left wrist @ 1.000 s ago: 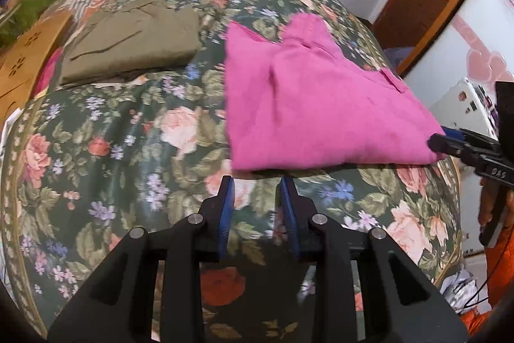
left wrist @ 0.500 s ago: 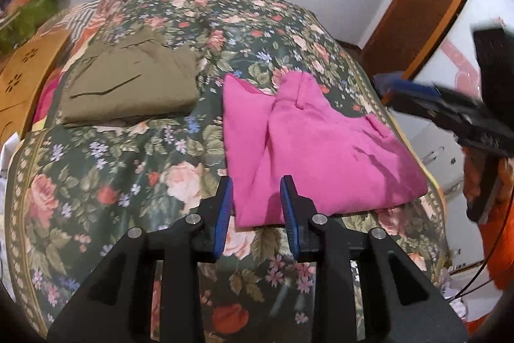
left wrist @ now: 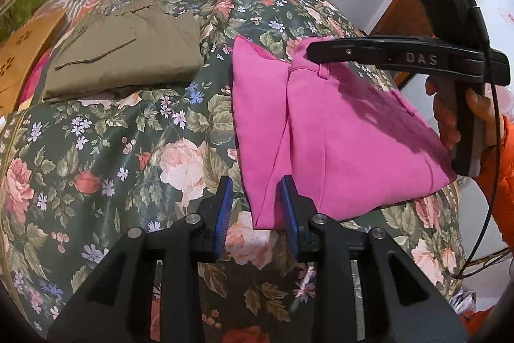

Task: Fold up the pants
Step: 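Lower both open grippers to the edge of the folded pink pants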

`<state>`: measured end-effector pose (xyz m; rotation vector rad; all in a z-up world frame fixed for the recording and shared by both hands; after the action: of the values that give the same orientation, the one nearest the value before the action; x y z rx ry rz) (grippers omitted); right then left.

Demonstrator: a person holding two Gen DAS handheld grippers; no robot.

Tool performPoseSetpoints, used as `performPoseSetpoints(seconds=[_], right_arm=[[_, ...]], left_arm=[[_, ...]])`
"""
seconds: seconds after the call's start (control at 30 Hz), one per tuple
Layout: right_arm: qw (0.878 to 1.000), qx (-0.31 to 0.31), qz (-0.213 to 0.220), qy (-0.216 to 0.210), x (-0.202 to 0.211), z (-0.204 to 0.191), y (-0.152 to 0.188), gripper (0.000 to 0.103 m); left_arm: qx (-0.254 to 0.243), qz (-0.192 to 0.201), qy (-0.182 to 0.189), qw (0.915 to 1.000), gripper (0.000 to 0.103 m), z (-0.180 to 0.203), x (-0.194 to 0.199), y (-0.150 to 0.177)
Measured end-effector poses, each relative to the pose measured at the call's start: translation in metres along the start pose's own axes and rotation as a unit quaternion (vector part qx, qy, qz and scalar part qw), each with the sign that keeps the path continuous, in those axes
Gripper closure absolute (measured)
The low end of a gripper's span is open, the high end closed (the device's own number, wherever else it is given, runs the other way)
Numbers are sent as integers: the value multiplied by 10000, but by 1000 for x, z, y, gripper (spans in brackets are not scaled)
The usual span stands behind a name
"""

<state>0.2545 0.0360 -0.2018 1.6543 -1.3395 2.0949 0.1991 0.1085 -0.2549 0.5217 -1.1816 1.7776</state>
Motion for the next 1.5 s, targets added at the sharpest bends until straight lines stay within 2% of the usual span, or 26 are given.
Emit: performPoseSetpoints(seconds=[0.03, 0.1, 0.3, 0.43, 0.5, 0.6, 0.67, 0.77, 0.87, 1.03, 1.13, 1.23, 1.3, 1.5], right_arm=[[10000, 26, 19, 0, -1, -1, 0, 88], [9999, 78, 82, -6, 0, -3, 1, 91], [9996, 239, 124, 91, -4, -4, -3, 92], [9992, 308, 101, 216, -7, -5, -3, 92], [9990, 334, 73, 285, -3, -6, -4, 89], [9988, 129, 273, 392, 17, 2, -4, 78], [9977, 28, 476, 480, 36, 10, 0, 74], [9962, -174, 627, 570, 60, 26, 12, 71], [9943, -430, 649, 723, 79, 47, 35, 70], [9931, -622, 426, 898, 85, 61, 77, 70], [9924, -739, 210, 966, 73, 69, 96, 70], [9908, -883, 38, 1026, 59, 77, 110, 70], [9892, -982, 30, 1092, 52, 84, 117, 70], [9845, -1364, -17, 1101, 46, 105, 135, 70]], left_arm=[[-61, -6, -34, 10000, 73, 1, -1, 0], [-152, -20, -94, 9998, 73, 4, -3, 1], [-74, -38, -19, 10000, 73, 1, -7, 0], [-59, -44, -95, 9999, 72, 1, -6, 0], [-78, -78, -191, 9998, 72, 2, -3, 0], [-195, 10, -455, 9988, 72, 6, 11, -7], [-191, 158, -421, 9988, 72, 9, 23, -15], [-287, 388, -319, 9983, 72, 22, 36, -32], [-567, 466, -334, 9967, 72, 41, 33, -49], [-1049, 187, -481, 9931, 72, 64, -10, -72], [-980, -52, -641, 9931, 72, 58, -35, -78], [-823, -204, -633, 9944, 68, 43, -49, -80], [-770, -206, -625, 9949, 60, 37, -51, -79], [-491, -171, -397, 9979, 55, 24, -50, -77]])
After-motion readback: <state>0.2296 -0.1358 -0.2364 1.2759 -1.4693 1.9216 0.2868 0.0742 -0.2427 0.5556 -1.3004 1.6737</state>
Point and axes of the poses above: each gripper's, at about its wrist camera, not at the fingertips, and x roughly against the way its jaws point, z to its right, y to its underside, the point moved 1 cm from there along -x, roughly the way its jaws point, and after that the axes turned 13 degrees about y, right-handed, at the moved point
